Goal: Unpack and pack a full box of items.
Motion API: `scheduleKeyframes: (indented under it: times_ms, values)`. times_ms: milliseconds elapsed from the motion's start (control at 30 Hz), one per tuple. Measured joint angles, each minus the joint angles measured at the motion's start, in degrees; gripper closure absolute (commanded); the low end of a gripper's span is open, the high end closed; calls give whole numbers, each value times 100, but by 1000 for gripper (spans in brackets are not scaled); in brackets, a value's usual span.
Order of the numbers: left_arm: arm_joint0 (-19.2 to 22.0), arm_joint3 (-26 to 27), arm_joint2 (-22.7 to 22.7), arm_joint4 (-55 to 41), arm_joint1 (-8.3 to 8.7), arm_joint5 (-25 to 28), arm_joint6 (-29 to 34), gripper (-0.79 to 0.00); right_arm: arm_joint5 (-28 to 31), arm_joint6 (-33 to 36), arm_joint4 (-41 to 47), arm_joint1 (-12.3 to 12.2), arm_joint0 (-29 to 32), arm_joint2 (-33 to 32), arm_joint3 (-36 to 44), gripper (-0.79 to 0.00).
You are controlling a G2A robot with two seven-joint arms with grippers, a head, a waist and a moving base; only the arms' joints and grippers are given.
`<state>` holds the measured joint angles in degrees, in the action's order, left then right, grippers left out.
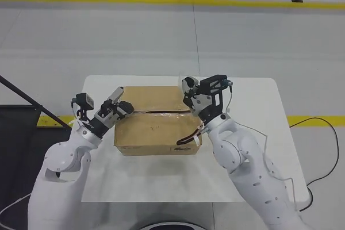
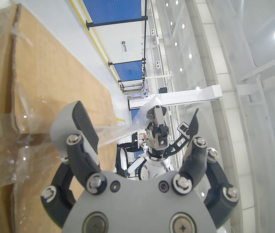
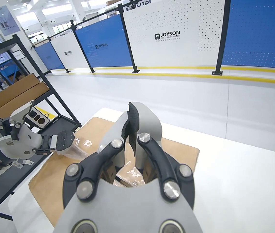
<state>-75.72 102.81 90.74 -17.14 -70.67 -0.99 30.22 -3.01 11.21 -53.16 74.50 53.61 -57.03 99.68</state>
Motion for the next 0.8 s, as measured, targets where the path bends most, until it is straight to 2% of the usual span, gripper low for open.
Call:
scheduleKeyframes:
  times_ms: [433,800]
  values:
    - [103,-39,-240,154,20,-102,-29,-785,165,-64,125,83,14,-80,-268,0]
    - [316,-182,-496,241,21,-214,-100,-785,286,-64,177,94,273,-289,-270,0]
